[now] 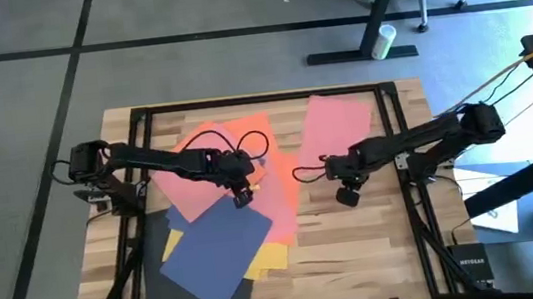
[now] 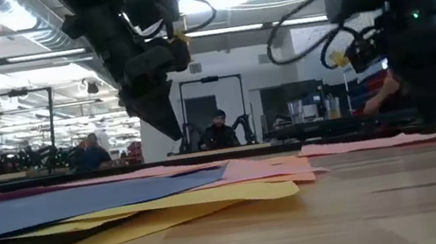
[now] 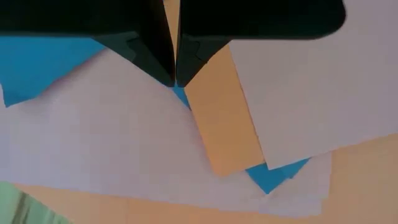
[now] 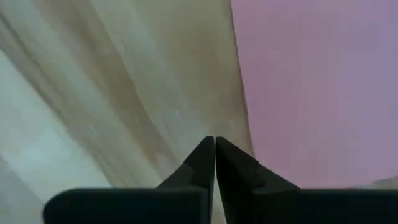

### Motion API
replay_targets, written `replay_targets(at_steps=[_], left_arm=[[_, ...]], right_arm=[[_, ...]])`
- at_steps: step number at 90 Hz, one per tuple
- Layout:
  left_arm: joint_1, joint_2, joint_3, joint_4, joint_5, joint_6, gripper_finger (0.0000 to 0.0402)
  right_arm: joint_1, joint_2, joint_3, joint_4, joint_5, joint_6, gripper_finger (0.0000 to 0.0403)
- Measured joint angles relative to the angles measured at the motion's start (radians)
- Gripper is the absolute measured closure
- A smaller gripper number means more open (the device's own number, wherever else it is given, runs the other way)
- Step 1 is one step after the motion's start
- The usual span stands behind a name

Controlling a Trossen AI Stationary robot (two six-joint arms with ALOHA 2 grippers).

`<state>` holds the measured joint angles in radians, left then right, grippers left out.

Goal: Organize paper
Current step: Put the pink paper to the top right of the table

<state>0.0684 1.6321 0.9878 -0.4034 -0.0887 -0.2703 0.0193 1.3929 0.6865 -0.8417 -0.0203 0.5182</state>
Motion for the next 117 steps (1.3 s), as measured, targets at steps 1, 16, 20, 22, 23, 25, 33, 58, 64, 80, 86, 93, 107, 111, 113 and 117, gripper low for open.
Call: replay_targets(at_steps=[1, 16, 20, 22, 23, 25, 33, 58, 64, 80, 86, 93, 107, 111, 113, 117], left_arm=[[-0.001, 0.0, 0.0, 0.0, 0.0, -0.001, 0.0402], [-0.003, 0.0, 0.0, -0.001, 0.0, -0.002, 0.0402], [-0.003, 0.0, 0.0, 0.0, 0.0, -0.003, 0.0402], [-0.003, 0.0, 0.0, 0.0, 0.0, -0.003, 0.0402], [-0.003, 0.0, 0.0, -0.001, 0.0, -0.003, 0.0402], [-0.003, 0.0, 0.0, 0.0, 0.0, -0.003, 0.0402], [-0.003, 0.0, 0.0, 0.0, 0.0, -0.003, 0.0402], [-0.003, 0.0, 0.0, 0.0, 0.0, -0.003, 0.0402], [-0.003, 0.0, 0.0, 0.0, 0.0, -0.003, 0.0402], [-0.003, 0.0, 0.0, -0.002, 0.0, -0.003, 0.0402], [-0.003, 0.0, 0.0, -0.002, 0.0, -0.003, 0.0402], [-0.003, 0.0, 0.0, -0.006, 0.0, -0.003, 0.0402], [-0.003, 0.0, 0.0, -0.005, 0.0, -0.003, 0.0402], [-0.003, 0.0, 0.0, -0.006, 0.0, -0.003, 0.0402], [-0.003, 0.0, 0.0, -0.005, 0.0, -0.002, 0.0402], [-0.003, 0.0, 0.0, -0.004, 0.0, -0.002, 0.0402]], right_arm=[[0.0, 0.001, -0.003, 0.001, -0.002, 0.0, 0.0402], [0.0, 0.001, -0.048, -0.002, 0.001, 0.037, 0.0402], [0.0, 0.001, -0.055, -0.016, 0.015, 0.055, 0.0402], [0.0, 0.001, -0.059, -0.023, 0.022, 0.062, 0.0402], [0.0, 0.001, -0.061, -0.026, 0.026, 0.066, 0.0402], [0.0, 0.001, -0.064, -0.031, 0.032, 0.075, 0.0402], [-0.002, 0.001, -0.076, -0.062, 0.055, 0.118, 0.0403], [0.0, -0.011, -0.08, -0.203, 0.136, 0.264, 0.0403], [0.0, -0.024, -0.08, -0.223, 0.14, 0.286, 0.0403], [0.001, -0.128, -0.079, -0.229, 0.08, 0.3, 0.0403], [0.001, -0.192, -0.078, -0.216, 0.07, 0.301, 0.0403], [0.001, -0.277, -0.078, -0.163, 0.085, 0.299, 0.0403], [0.0, -0.425, -0.078, -0.006, 0.171, 0.235, 0.0403], [-0.002, -0.445, -0.078, 0.032, 0.199, 0.211, 0.0403], [-0.003, -0.449, -0.077, 0.049, 0.212, 0.205, 0.0403], [-0.015, -0.449, -0.077, 0.077, 0.228, 0.179, 0.0403]])
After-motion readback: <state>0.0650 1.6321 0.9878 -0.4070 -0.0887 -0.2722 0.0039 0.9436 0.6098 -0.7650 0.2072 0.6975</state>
